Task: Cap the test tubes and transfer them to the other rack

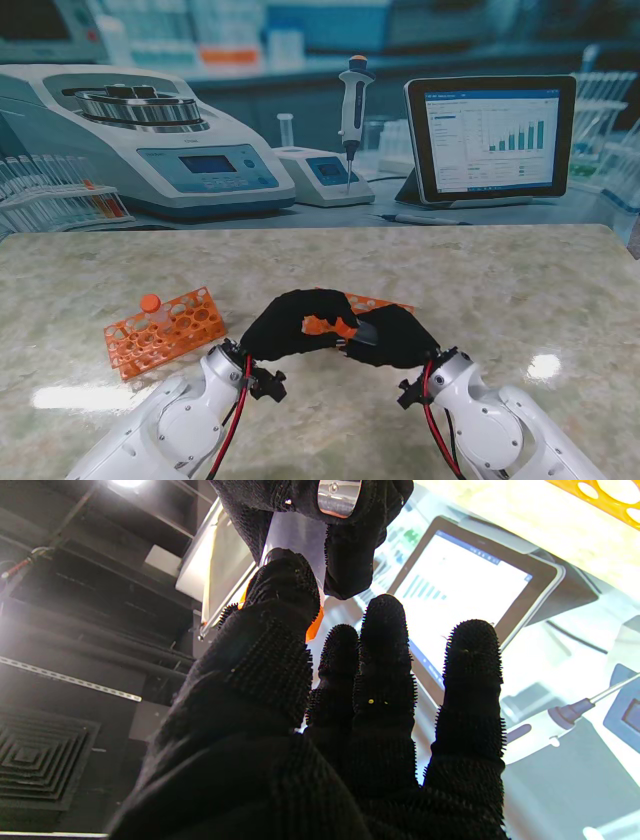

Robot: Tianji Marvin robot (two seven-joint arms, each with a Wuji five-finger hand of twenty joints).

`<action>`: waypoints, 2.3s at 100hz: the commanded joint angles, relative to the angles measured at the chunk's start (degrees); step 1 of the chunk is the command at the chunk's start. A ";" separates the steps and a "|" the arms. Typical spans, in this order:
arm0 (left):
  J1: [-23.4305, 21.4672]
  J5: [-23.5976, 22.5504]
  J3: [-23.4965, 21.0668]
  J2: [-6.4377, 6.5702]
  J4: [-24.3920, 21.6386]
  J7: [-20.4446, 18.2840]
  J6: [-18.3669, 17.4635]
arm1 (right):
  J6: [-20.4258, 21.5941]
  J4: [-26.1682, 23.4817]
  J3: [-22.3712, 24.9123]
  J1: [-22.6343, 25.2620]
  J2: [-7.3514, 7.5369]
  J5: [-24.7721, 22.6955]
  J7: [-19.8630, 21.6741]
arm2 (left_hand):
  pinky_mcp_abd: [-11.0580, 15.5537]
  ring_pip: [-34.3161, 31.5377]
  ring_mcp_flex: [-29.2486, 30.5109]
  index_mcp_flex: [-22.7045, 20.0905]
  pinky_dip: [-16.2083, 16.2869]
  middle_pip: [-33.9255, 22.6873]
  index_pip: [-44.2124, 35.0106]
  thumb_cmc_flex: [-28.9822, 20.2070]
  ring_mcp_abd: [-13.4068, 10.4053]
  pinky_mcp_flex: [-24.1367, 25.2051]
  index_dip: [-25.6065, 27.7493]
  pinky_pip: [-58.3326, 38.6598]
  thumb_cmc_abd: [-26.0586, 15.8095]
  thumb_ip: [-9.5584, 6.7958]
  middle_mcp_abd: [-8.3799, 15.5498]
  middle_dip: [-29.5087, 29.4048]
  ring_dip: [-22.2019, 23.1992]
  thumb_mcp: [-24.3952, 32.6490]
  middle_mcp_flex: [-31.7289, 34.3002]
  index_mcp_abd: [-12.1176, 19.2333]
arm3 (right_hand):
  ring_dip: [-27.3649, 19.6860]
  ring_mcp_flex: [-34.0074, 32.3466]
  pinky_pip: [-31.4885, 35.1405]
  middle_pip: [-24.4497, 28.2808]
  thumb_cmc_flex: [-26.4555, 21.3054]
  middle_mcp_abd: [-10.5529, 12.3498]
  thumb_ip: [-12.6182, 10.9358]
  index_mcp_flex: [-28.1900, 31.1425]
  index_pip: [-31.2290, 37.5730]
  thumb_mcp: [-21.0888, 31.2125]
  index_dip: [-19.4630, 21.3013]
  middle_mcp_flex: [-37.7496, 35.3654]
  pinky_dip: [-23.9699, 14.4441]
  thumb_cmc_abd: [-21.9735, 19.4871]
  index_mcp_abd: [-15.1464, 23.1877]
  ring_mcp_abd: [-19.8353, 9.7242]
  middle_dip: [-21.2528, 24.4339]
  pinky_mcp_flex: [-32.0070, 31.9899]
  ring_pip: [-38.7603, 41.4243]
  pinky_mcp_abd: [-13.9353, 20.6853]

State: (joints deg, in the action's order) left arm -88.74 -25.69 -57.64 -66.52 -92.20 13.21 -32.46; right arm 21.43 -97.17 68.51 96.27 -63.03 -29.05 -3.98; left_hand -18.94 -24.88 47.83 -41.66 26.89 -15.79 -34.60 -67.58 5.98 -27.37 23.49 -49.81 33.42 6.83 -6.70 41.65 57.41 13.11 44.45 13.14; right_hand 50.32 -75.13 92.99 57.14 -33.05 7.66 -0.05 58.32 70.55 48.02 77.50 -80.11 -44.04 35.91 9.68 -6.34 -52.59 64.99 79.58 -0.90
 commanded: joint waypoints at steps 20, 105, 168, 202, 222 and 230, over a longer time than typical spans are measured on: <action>0.23 0.13 0.01 -0.56 0.33 0.27 1.75 | 1.24 -2.24 -1.15 0.96 -0.58 -0.21 0.65 | -0.39 -2.48 -1.79 -2.25 -4.12 1.81 -10.94 -5.76 -0.21 4.08 0.60 1.82 -11.72 -6.11 1.60 0.97 -4.50 -0.40 -0.03 -12.76 | 3.94 -0.79 17.50 1.05 -0.88 1.30 0.72 4.04 3.13 -0.36 1.75 -2.40 -3.26 -0.42 0.88 -7.56 -1.17 3.08 12.16 3.35; -0.47 -2.01 -0.79 -0.04 -0.49 -0.18 3.56 | 1.05 -2.54 -0.63 1.27 -0.66 -0.33 0.31 | -3.28 12.62 -16.62 -2.87 -1.60 4.05 -6.08 -1.88 3.70 15.82 -0.97 9.27 -14.56 -7.84 3.98 -19.00 -28.41 -6.92 -6.38 -9.67 | 3.94 -0.79 17.47 0.91 -0.94 1.25 0.80 3.97 3.06 -0.56 1.84 -2.40 -3.24 -0.43 1.03 -7.56 -1.21 3.08 12.16 3.37; -1.56 0.09 -2.04 0.30 -1.59 -2.20 2.02 | 0.43 -2.48 -0.51 1.22 -0.68 -0.33 0.31 | -3.49 13.26 -16.91 -0.54 -1.94 5.26 -2.70 7.35 3.18 16.55 0.01 10.20 -15.59 -6.04 3.51 -20.16 -30.29 -10.93 -7.28 -9.66 | 3.94 -0.79 17.47 0.88 -0.98 1.17 0.81 3.97 3.06 -0.55 1.86 -2.40 -3.24 -0.36 1.03 -7.56 -1.27 3.08 12.16 3.38; -1.69 0.00 -2.09 0.29 -1.57 -2.07 1.23 | 0.36 -2.40 -0.25 1.25 -0.72 -0.41 0.10 | -2.63 12.74 -16.24 -1.00 -1.54 5.08 -2.22 6.16 3.25 15.31 0.71 9.38 -15.08 -6.27 3.50 -20.12 -30.09 -10.54 -6.91 -9.63 | 3.94 -0.79 17.47 0.81 -0.93 1.16 0.84 3.97 3.05 -0.63 1.86 -2.40 -3.24 -0.41 1.03 -7.56 -1.26 3.08 12.16 3.38; -2.23 -0.76 -2.24 0.48 -2.12 -2.19 0.32 | -0.08 -2.34 -0.25 1.09 -0.77 -0.54 -0.06 | -1.34 10.38 -14.75 -1.15 -0.69 4.18 -2.09 5.81 2.88 14.08 0.86 7.77 -14.80 -6.27 3.65 -19.42 -28.09 -10.38 -6.10 -9.75 | 3.94 -0.79 17.47 0.79 -1.00 1.14 0.83 3.97 3.05 -0.63 1.86 -2.40 -3.24 -0.38 1.03 -7.56 -1.27 3.08 12.16 3.38; -2.53 -1.10 -2.40 0.52 -2.38 -2.12 -0.04 | -0.29 -2.27 -0.29 0.97 -0.77 -0.57 -0.04 | -0.98 9.21 -14.56 -1.25 -0.40 4.02 -2.08 5.76 2.45 13.83 0.90 7.34 -14.79 -6.26 3.66 -19.06 -26.60 -10.36 -6.24 -9.69 | 3.94 -0.79 17.47 0.80 -1.04 1.13 0.82 3.97 3.05 -0.61 1.86 -2.40 -3.24 -0.39 1.03 -7.56 -1.28 3.08 12.16 3.38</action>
State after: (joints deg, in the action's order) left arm -90.62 -26.38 -60.14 -66.17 -94.12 11.43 -32.26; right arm 21.36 -98.65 68.54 97.14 -63.37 -29.66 -4.03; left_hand -21.39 -14.44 32.35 -38.00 25.17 -11.52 -31.60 -58.14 9.41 -13.31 21.95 -41.37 21.90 4.23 -3.94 22.67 29.63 -0.88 38.70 2.30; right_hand 50.32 -75.10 93.50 56.95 -33.07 7.62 -0.05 58.85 70.41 47.45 77.54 -80.15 -44.04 35.90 10.42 -6.30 -52.61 65.00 79.58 -0.91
